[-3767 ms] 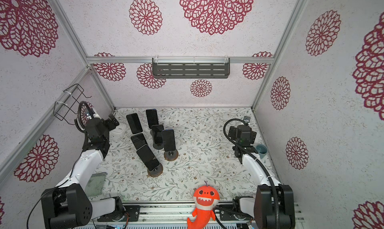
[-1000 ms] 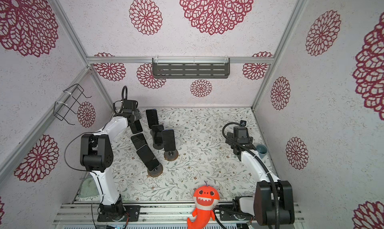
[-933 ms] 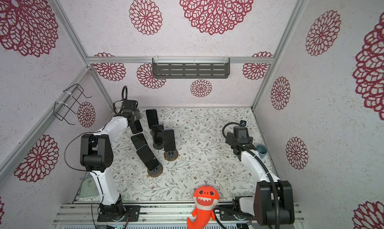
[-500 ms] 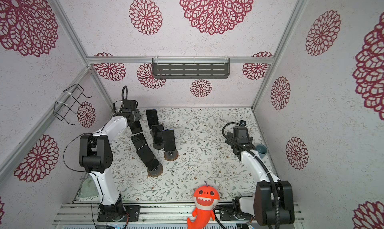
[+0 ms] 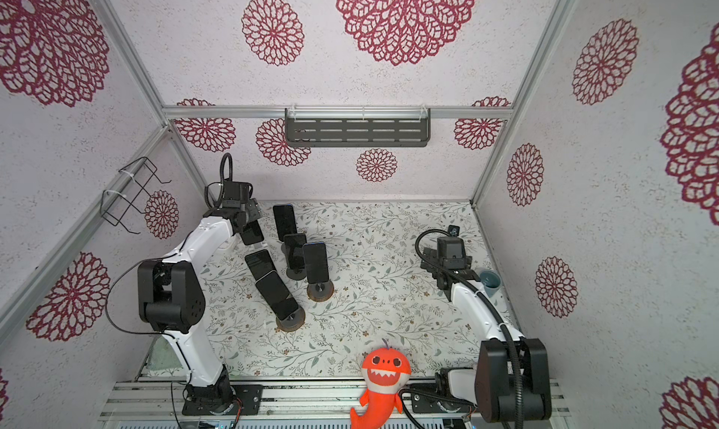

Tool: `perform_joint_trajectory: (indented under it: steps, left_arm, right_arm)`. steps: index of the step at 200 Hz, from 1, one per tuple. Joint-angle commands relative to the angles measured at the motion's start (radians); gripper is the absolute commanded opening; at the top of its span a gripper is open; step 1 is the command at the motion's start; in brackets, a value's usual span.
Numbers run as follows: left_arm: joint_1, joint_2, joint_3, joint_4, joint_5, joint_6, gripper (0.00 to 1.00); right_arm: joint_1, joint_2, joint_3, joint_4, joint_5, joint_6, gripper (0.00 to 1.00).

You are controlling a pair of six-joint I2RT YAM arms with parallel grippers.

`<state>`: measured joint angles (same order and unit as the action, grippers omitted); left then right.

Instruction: Remove the phone from the phone stand

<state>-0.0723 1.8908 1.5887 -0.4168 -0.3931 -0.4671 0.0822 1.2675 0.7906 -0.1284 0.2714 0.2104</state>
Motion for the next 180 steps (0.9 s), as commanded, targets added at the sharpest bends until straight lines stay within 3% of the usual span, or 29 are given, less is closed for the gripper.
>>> perform_joint_trajectory:
  steps: [1, 43, 114, 146, 180]
  left_arm:
    - [-0.007, -0.072, 0.048, -0.023, 0.008, 0.017, 0.69]
    - [-0.007, -0.120, 0.103, -0.109, 0.033, 0.032, 0.69]
    - [-0.018, -0.251, 0.241, -0.262, 0.141, 0.049, 0.65]
    - [-0.036, -0.272, 0.312, -0.322, 0.310, 0.029, 0.64]
    - [-0.092, -0.289, 0.323, -0.262, 0.534, -0.029, 0.64]
  right_arm:
    - [0.005, -0.033, 0.024, 0.000, -0.050, -0.012, 0.99]
    - [0.014, -0.052, 0.083, -0.051, -0.172, -0.029, 0.99]
    - [0.115, -0.068, 0.271, -0.025, -0.521, -0.048, 0.99]
    - [0.236, -0.017, 0.430, -0.115, -0.546, -0.127, 0.97]
    - [0.354, 0.045, 0.545, -0.087, -0.673, -0.182, 0.91]
